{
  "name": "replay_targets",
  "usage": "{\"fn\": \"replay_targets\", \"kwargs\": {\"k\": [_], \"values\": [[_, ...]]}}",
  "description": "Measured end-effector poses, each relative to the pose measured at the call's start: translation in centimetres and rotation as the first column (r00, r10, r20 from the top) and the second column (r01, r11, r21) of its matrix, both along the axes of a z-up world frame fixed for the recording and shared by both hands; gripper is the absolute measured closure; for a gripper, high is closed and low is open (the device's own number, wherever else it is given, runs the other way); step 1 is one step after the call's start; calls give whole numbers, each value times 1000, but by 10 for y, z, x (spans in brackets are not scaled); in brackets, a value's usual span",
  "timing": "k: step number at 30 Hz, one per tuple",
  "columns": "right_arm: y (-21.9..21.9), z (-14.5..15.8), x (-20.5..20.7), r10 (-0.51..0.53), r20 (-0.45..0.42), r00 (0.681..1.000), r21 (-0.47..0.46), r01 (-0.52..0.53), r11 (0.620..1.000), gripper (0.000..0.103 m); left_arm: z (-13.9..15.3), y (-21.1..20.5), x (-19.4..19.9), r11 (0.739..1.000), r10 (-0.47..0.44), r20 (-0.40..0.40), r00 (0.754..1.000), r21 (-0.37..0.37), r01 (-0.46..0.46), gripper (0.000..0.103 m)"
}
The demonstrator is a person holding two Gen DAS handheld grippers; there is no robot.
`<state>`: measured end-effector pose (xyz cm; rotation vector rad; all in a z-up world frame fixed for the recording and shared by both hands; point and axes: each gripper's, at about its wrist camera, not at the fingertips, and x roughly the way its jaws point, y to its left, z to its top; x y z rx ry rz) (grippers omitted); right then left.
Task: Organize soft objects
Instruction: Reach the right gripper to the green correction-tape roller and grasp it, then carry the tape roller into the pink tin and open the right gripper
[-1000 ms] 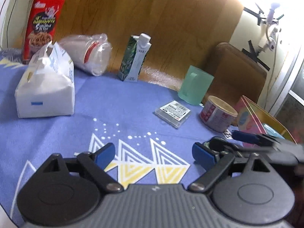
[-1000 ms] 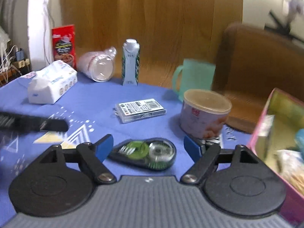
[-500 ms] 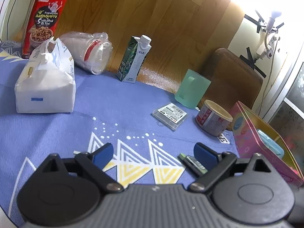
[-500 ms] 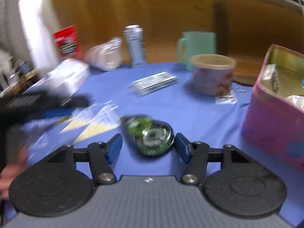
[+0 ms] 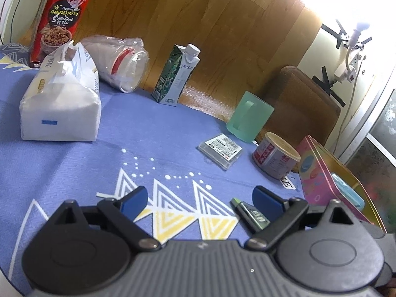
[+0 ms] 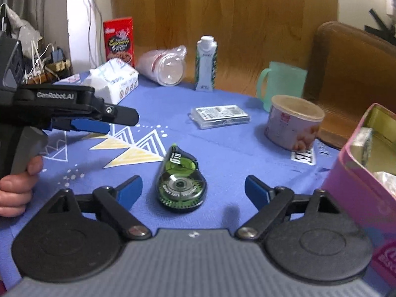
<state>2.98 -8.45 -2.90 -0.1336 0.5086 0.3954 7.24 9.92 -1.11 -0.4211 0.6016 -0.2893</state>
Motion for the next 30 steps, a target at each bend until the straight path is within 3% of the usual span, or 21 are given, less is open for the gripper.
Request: {"fn": "replay_targets", "kwargs": {"k": [3, 7, 11, 15, 16, 18, 20, 22, 26, 30], "values": [[7, -5, 7, 14, -23, 1000, -13, -14, 1000, 13, -1, -2, 2, 1000, -31, -7, 999, -2, 31, 8], [11, -7, 4, 29, -41, 999, 8, -29, 1000, 51, 0, -9, 3, 997, -74, -11, 997, 5, 74, 6], [4, -8, -9, 5, -54, 999, 70, -1, 998, 51, 1, -25, 1, 987, -161, -32, 986, 17, 162, 2], [-12, -9, -26, -20, -78, 997, 205, 35, 978, 51, 1, -47, -11, 975, -223, -53, 973, -13, 223, 1], [-13, -10, -29, -17, -84, 996, 224, 35, 974, 51, 2, -54, -13, 971, -240, -63, 969, -18, 240, 3], [-13, -12, -39, -18, -71, 997, 237, 34, 971, 51, 3, -65, -15, 962, -274, -87, 958, -31, 272, 16], [-13, -13, -45, -29, -59, 998, 246, 42, 968, 51, 1, -75, -16, 949, -314, -114, 942, -57, 310, 43], [-15, -12, -50, -41, -42, 998, 260, 51, 964, 51, -2, -83, -14, 937, -346, -138, 928, -90, 337, 55], [-23, -8, -55, -83, -4, 997, 263, 81, 961, 51, 5, -100, -12, 928, -370, -139, 918, -96, 360, 59], [-40, 1, -68, -145, 73, 987, 264, 121, 957, 51, 28, -131, -8, 903, -430, -89, 898, -64, 426, 60]]}}
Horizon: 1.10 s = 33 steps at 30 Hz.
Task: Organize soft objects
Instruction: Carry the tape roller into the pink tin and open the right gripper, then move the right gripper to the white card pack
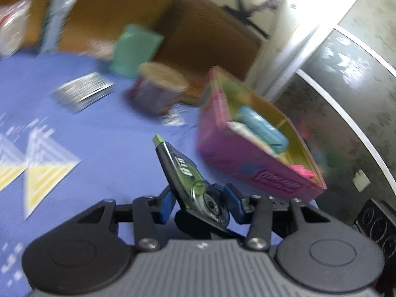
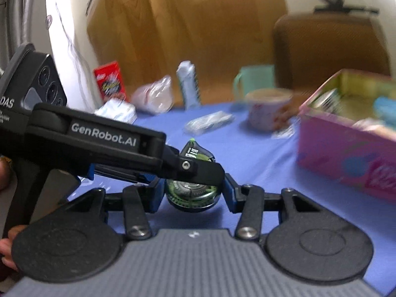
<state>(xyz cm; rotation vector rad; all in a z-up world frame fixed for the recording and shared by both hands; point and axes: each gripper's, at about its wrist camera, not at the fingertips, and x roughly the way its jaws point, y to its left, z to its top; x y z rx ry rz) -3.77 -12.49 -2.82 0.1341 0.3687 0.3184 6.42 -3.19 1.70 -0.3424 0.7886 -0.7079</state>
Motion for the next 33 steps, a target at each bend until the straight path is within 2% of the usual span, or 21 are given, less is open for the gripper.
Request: {"fn": "replay_targets", "kwargs": {"k": [5, 11, 14, 17, 18, 19, 20, 21, 23, 26, 29, 33], "values": [[-33, 14, -18, -150, 120, 981, -24, 154, 988, 51, 30, -66, 8, 991, -128, 76, 989, 35, 126, 60], [-90, 22, -29, -346, 182, 920, -7, 354, 935, 51, 48, -153, 16, 965, -257, 134, 957, 80, 248, 58], [-114, 20, -31, -421, 194, 886, -17, 432, 901, 51, 46, -188, 18, 954, -294, 159, 943, 114, 278, 53], [-130, 15, -24, -490, 203, 848, -74, 513, 855, 51, 41, -209, 19, 952, -280, 176, 944, 179, 249, 43], [-134, 11, -19, -522, 205, 828, -115, 551, 827, 51, 38, -211, 19, 952, -270, 179, 946, 196, 234, 43], [-138, 6, -15, -553, 201, 809, -158, 584, 797, 51, 37, -210, 20, 953, -266, 178, 947, 197, 231, 38], [-144, 2, -11, -593, 197, 780, -182, 624, 760, 38, 35, -206, 20, 955, -262, 174, 949, 186, 230, 34], [-151, 1, -15, -608, 199, 769, -154, 637, 755, 33, 35, -203, 20, 958, -254, 177, 951, 182, 222, 34], [-163, -2, -24, -619, 176, 766, -94, 639, 764, 33, 38, -198, 19, 959, -235, 196, 952, 205, 195, 34], [-170, -2, -28, -639, 175, 749, -57, 656, 753, 33, 42, -186, 17, 965, -214, 214, 953, 195, 172, 33], [-168, 0, -32, -632, 171, 756, -15, 644, 765, 33, 46, -171, 13, 972, -188, 235, 954, 183, 147, 30], [-159, 5, -32, -612, 193, 767, -13, 626, 780, 33, 46, -144, 6, 978, -155, 262, 952, 180, 110, 28]]}}
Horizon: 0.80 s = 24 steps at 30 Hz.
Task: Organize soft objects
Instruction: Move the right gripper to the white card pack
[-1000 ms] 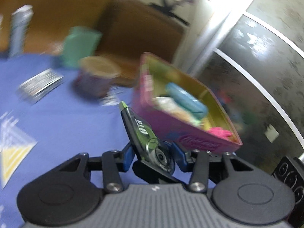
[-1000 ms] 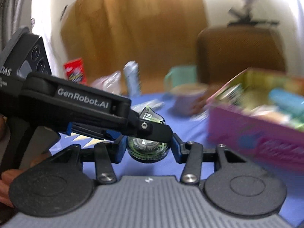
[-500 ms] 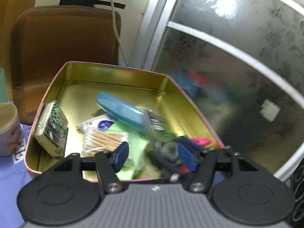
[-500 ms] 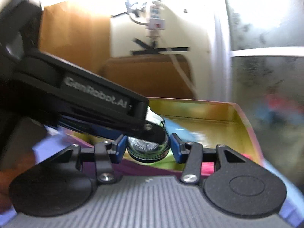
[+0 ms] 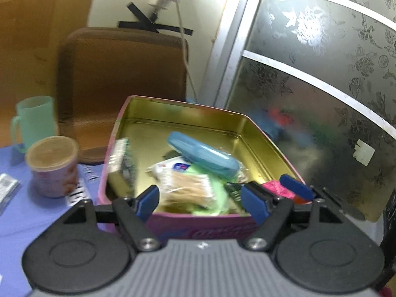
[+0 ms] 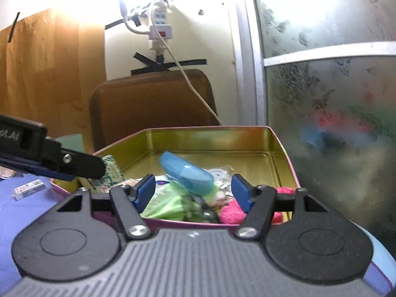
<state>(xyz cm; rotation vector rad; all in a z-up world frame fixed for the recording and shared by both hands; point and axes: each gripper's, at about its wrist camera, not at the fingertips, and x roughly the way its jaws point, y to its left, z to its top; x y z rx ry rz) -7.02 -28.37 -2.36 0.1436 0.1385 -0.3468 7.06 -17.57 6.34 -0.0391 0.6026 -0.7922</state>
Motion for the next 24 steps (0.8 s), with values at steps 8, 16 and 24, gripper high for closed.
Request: {"fn": "replay_targets", "kwargs": {"k": [8, 16, 24], "values": [[42, 15, 0, 141, 58, 988, -33, -139, 990, 33, -21, 108, 1, 980, 200, 2, 980, 2, -200, 22], [125, 19, 41, 460, -75, 885, -42, -464, 885, 33, -61, 238, 12, 783, 599, 82, 796, 147, -604, 22], [211, 15, 154, 545, -243, 802, 75, -545, 835, 16, -65, 309, 10, 667, 743, -23, 669, -62, -743, 20]]}}
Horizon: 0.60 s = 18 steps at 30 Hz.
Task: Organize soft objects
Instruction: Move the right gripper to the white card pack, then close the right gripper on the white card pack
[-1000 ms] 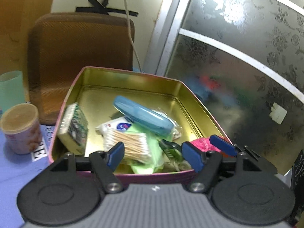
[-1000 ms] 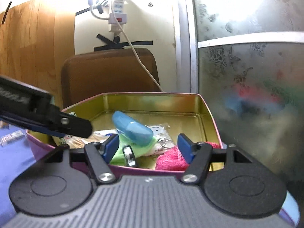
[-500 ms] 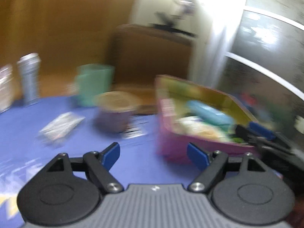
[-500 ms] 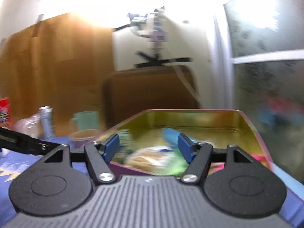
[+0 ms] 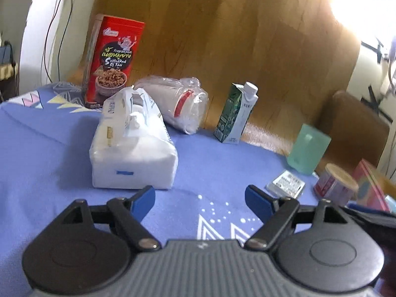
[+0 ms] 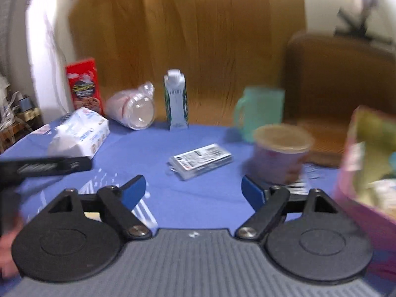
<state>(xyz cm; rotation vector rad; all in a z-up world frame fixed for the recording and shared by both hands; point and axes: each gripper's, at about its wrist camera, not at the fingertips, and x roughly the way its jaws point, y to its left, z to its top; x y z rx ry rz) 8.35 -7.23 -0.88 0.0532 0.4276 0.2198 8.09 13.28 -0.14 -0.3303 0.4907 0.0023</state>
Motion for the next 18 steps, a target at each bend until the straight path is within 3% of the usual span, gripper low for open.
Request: {"fn": "replay_targets", "kwargs": {"k": [6, 12, 16, 18], "values": [[26, -11, 74, -131, -167, 977, 105, 149, 983, 15, 2, 8, -6, 999, 24, 19, 1000, -39, -23, 13], [39, -18, 103, -249, -189, 950, 90, 269, 959, 6, -3, 22, -6, 992, 39, -5, 999, -117, -39, 12], [42, -16, 113, -277, -203, 939, 94, 300, 949, 2, -3, 21, -7, 993, 36, -5, 999, -113, -36, 11], [48, -18, 117, -289, -198, 937, 45, 303, 952, 2, -2, 20, -6, 994, 33, -4, 999, -105, -34, 11]]}}
